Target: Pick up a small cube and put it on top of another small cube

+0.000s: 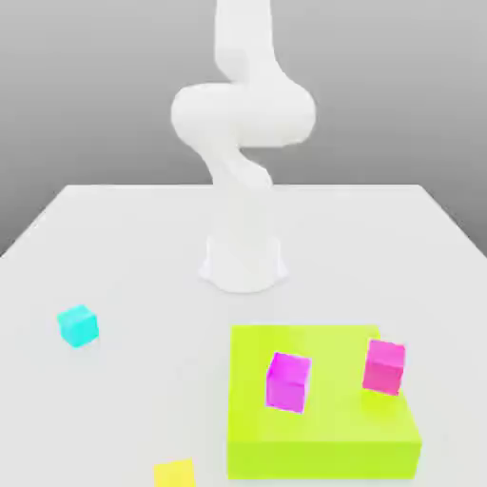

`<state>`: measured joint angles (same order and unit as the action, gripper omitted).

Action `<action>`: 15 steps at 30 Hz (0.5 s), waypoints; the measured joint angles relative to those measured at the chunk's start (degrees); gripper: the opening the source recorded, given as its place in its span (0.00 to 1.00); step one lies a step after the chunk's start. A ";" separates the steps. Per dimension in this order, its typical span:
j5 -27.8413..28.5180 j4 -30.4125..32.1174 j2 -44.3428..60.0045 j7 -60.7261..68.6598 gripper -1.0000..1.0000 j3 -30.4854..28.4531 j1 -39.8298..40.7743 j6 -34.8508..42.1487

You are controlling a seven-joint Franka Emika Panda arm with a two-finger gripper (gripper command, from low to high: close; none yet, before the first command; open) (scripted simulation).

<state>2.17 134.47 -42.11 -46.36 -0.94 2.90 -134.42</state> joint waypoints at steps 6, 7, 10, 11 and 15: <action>4.76 6.58 9.06 -0.84 0.50 -3.51 7.06 -6.45; 5.44 7.63 10.52 -0.91 0.50 -4.22 8.21 -7.47; 7.29 10.81 14.88 -0.98 0.50 -6.64 11.54 -10.55; 7.83 11.86 16.33 -0.94 0.50 -7.52 12.62 -11.59; 9.59 16.10 22.11 -0.50 0.50 -11.55 16.56 -15.75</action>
<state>11.76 150.57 -20.00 -46.86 -12.50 19.46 -150.17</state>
